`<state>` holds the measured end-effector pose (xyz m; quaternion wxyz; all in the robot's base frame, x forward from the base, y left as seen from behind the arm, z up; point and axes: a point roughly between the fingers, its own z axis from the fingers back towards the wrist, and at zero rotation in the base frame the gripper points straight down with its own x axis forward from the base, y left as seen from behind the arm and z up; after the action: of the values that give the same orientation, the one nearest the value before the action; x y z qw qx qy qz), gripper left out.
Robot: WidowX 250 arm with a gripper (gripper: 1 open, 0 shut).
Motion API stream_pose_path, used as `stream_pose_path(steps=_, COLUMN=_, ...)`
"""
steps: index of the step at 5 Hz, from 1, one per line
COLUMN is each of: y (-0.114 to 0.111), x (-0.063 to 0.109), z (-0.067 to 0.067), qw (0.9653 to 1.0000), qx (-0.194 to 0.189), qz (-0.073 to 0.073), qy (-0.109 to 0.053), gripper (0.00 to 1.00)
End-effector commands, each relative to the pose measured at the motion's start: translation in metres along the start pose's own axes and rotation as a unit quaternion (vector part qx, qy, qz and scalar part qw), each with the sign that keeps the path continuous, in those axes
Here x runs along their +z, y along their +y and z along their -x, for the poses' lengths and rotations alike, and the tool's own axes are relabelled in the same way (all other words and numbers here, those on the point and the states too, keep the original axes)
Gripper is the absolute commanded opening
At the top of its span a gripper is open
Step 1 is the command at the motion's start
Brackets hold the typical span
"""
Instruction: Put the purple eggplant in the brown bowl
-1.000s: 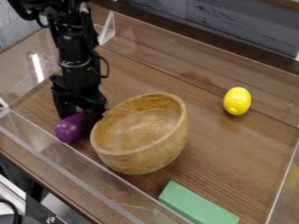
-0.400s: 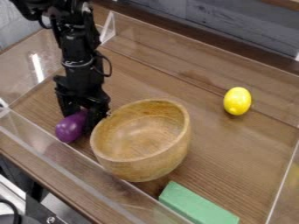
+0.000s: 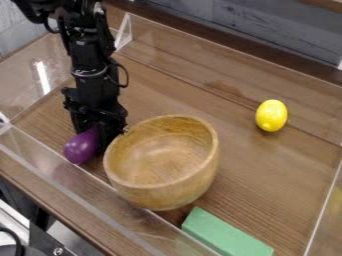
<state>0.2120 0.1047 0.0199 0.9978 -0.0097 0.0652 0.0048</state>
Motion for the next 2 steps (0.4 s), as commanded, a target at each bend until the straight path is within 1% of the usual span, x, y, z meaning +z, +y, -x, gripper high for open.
stream_pose_path(steps=1, y=-0.0022, x=0.0139, z=-0.0058, qw=0.9998, qx=0.005, qz=-0.005, qy=-0.017, gripper=0.0)
stream_pose_path(steps=2, y=-0.0056, x=0.0179, z=-0.0054, qw=0.9998, qx=0.01, qz=0.0, qy=-0.016, gripper=0.0)
